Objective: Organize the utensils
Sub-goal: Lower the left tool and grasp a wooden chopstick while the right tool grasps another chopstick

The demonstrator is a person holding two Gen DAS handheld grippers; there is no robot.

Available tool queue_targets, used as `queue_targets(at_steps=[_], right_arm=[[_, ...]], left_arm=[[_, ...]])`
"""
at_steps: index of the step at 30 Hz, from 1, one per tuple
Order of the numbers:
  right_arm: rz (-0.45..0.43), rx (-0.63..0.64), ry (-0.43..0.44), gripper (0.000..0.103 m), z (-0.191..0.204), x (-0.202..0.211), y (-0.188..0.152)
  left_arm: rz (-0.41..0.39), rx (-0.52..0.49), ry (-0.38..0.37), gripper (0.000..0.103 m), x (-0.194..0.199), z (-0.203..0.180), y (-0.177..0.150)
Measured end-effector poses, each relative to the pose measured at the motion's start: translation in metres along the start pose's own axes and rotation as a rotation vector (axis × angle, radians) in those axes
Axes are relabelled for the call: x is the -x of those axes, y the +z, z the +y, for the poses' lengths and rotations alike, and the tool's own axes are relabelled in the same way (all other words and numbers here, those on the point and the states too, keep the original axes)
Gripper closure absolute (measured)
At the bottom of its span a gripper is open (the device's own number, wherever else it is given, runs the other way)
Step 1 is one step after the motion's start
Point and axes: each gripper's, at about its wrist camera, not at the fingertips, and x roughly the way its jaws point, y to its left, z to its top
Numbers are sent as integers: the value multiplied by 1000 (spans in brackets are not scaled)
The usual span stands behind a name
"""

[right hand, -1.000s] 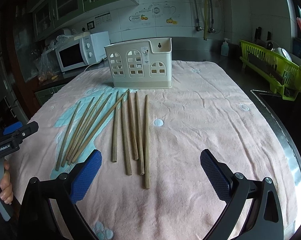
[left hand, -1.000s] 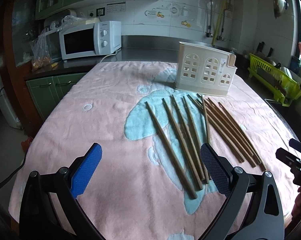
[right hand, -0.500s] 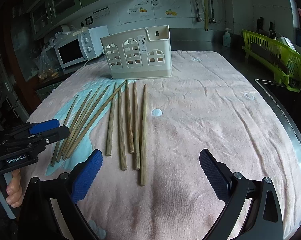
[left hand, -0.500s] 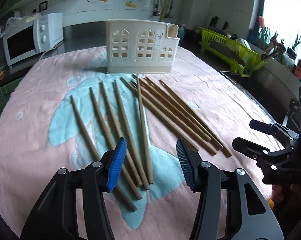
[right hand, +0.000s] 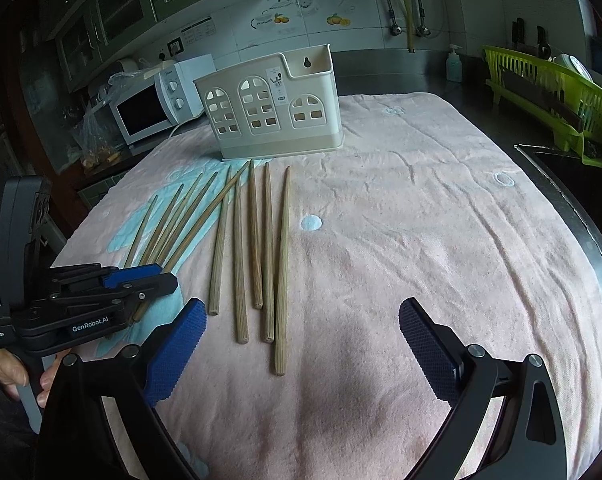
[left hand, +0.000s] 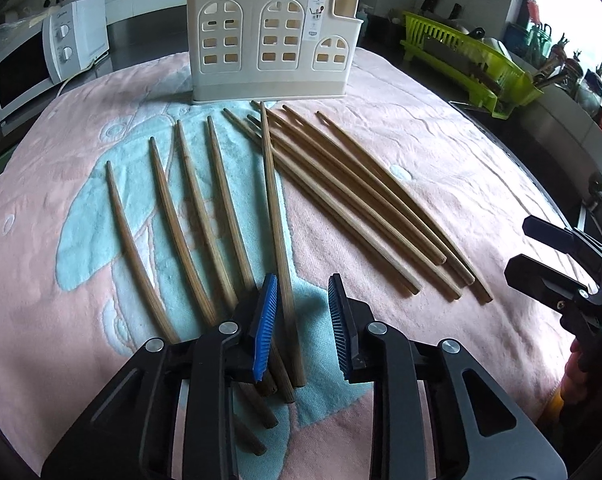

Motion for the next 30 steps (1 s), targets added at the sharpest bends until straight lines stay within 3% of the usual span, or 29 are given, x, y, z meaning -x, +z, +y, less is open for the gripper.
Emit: queue_targets(at_steps=[7,9,14,18,27,30], right_arm=[[8,13,2,13,2,0,-1],[27,13,10,27,2,-3,-3],[71,43,12,38,8,-10,-11],[111,56,8,58,10,-16,-19],[130,130,-73,85,12,-17,-19],[133,112,-89,87,7,-17,-18]], left_arm=[[0,-4,35,85,-1,1,0],[-5,-18,63,88,-1,-2,0],[-11,-15,76,94,0,-2,-1],[-18,-9,61,95,2,-1,0],[-15,-16,50,95,-1,-2,-1],[-14,-13,49,95,-2,-1,-1]])
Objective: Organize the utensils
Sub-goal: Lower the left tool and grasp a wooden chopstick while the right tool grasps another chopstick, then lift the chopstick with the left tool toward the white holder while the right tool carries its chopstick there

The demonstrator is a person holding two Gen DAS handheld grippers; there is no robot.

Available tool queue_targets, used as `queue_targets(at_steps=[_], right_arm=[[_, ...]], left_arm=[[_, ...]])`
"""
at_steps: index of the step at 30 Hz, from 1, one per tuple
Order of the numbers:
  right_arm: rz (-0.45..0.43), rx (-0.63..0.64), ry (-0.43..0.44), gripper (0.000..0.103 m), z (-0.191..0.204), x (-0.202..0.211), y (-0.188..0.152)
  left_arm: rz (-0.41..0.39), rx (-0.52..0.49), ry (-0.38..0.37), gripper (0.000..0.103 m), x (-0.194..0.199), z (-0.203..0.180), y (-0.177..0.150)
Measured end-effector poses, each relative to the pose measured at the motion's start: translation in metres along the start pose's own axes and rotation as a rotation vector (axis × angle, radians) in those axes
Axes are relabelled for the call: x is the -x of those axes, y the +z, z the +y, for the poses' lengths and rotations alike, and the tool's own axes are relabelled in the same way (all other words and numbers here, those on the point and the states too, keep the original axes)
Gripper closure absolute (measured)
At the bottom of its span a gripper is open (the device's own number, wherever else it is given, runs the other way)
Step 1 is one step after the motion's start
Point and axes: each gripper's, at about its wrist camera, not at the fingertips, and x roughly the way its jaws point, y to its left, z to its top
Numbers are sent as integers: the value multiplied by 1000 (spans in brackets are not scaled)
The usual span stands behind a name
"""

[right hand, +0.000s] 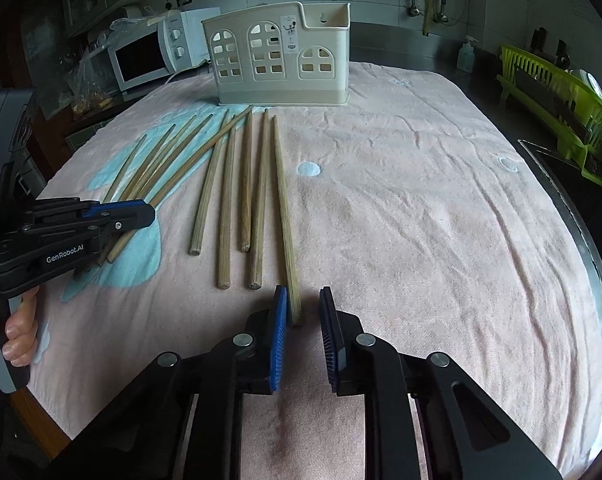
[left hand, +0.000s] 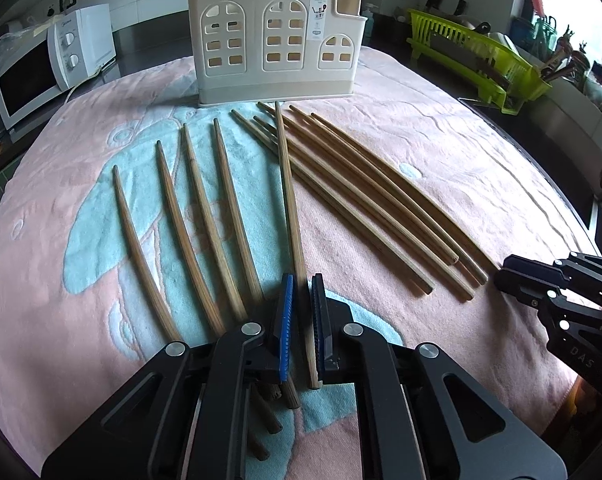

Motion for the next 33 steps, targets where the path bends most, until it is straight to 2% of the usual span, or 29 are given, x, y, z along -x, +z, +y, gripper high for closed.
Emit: queue_targets(at_steps=[4,7,13,18,24,33], right_arm=[[3,-6,-17,88,-3,-3,5],[0,-8,4,87,-2,-6,11],[5,45,-4,85,10,-16,19],[1,44,-4,95,7,-13,20],[-70,42,-4,96,7,9,26],[-222,15,25,97,4,57,51]], left_arm=[[0,2,3,95,-1,0,0],[0,5,5,93,-1,0,1],[7,16,-4,92,-2,2,1],[10,18,-8,94,-2,2,3],[3,33,-20,95,2,3,6],[-103,66,-43,97,38,10,16]])
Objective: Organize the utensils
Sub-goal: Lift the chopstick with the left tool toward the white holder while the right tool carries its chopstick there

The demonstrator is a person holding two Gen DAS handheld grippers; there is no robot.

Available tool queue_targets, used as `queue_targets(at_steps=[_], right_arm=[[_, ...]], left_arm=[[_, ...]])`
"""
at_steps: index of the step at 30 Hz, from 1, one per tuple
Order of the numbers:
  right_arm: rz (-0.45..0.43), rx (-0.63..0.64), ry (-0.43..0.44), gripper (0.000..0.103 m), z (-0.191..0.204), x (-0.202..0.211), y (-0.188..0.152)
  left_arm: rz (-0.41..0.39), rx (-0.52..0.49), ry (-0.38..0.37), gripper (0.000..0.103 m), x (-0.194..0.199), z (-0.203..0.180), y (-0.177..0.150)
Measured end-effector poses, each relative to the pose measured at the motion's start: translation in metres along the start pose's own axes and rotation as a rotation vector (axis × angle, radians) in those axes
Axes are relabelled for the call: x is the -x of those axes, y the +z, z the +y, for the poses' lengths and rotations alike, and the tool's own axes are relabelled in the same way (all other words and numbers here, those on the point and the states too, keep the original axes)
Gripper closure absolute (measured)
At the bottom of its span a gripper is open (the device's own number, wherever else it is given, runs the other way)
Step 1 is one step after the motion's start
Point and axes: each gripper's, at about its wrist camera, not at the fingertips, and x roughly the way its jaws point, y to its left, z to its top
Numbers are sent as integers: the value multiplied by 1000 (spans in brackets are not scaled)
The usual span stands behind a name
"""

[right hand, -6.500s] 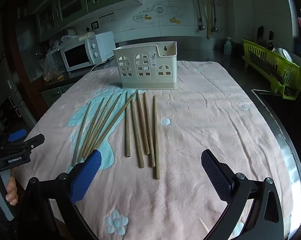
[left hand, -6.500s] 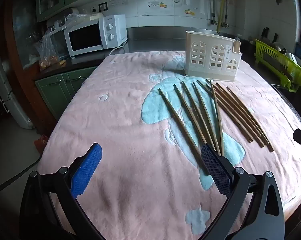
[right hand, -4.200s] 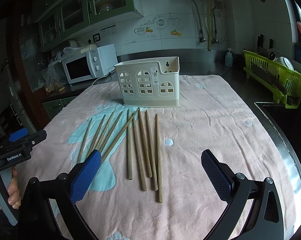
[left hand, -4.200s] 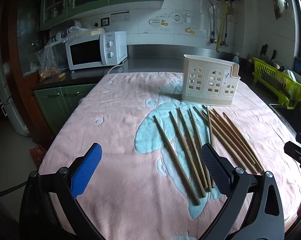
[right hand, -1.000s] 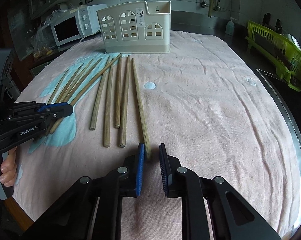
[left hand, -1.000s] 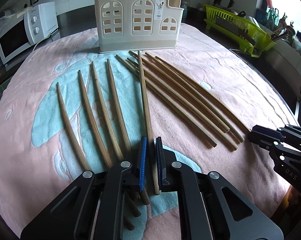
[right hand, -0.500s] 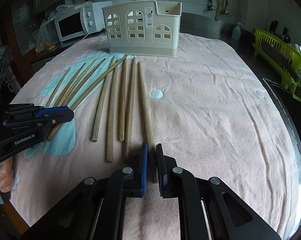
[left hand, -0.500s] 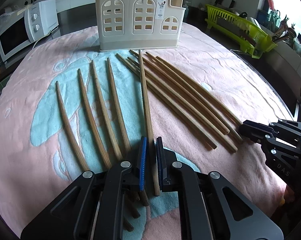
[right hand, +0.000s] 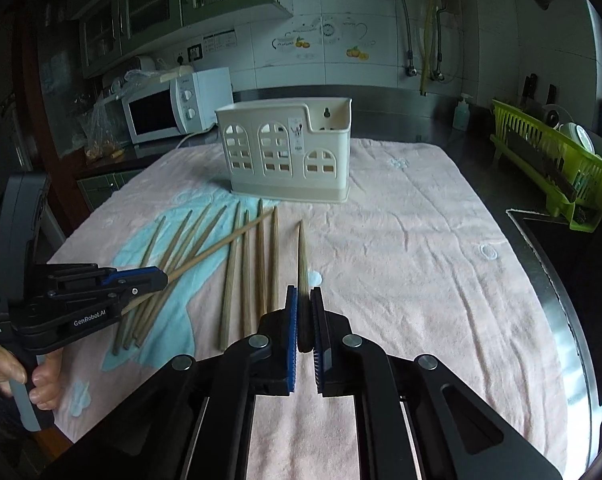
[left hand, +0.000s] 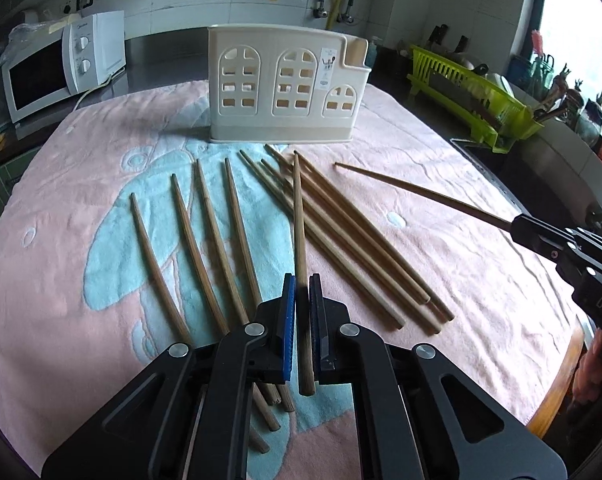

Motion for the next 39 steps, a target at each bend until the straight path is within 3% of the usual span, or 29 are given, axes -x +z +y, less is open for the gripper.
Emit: queue_targets(at_steps=[9,19,28,39], right_arm=[[-68,-23,18,97,-1,16,22],[-102,-14,16,97,3,24,35],[-133,-13,29,97,3,27,52],[-144,1,94,97,-4,22,107]], left_arm=[[-5,-9,-6,98,6,0,0],[-98,-14,29,98,30,3,11],[-225,-80,55,98,60,-1,40],[-261,-73,14,98,65,10,88]])
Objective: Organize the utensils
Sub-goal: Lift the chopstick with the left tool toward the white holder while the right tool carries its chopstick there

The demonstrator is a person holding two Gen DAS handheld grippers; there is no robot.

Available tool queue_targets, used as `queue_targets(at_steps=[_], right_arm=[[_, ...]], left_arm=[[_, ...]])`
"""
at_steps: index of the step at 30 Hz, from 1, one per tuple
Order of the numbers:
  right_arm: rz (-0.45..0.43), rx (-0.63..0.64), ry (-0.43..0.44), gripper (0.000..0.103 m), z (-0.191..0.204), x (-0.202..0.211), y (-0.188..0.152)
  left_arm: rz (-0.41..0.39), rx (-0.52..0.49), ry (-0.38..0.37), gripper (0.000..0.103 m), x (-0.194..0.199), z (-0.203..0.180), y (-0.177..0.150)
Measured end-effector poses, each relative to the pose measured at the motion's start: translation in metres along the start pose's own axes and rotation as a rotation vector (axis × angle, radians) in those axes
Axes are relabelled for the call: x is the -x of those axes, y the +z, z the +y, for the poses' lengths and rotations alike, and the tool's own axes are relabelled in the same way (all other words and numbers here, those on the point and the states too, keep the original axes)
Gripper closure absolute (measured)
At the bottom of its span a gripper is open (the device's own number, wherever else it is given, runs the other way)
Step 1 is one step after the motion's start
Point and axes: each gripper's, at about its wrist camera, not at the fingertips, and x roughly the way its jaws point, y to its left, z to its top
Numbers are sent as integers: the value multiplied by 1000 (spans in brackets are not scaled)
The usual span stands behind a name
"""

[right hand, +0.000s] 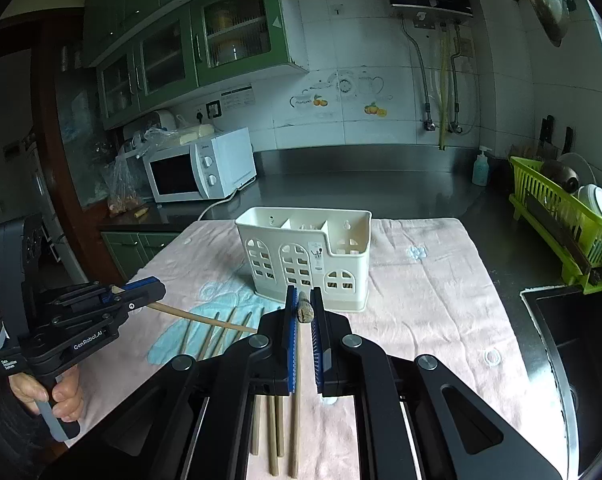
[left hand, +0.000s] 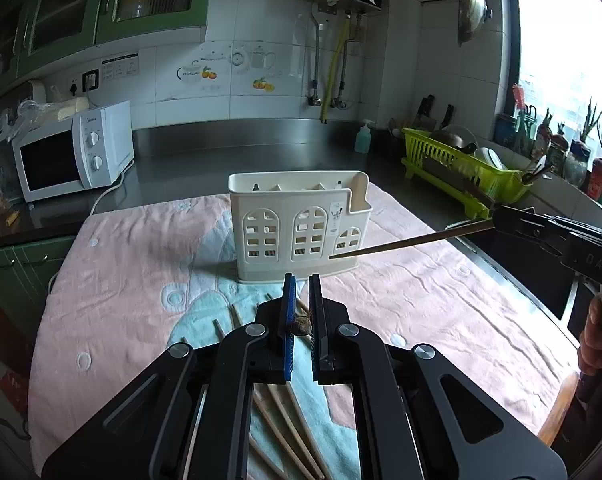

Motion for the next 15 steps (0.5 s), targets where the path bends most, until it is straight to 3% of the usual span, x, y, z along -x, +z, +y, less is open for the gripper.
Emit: queue_targets(at_steps=[15], right_arm=[[-16,67,-7,97,-14,15,60]], left_arm=[[-46,-43,9,98,-1,12,64]])
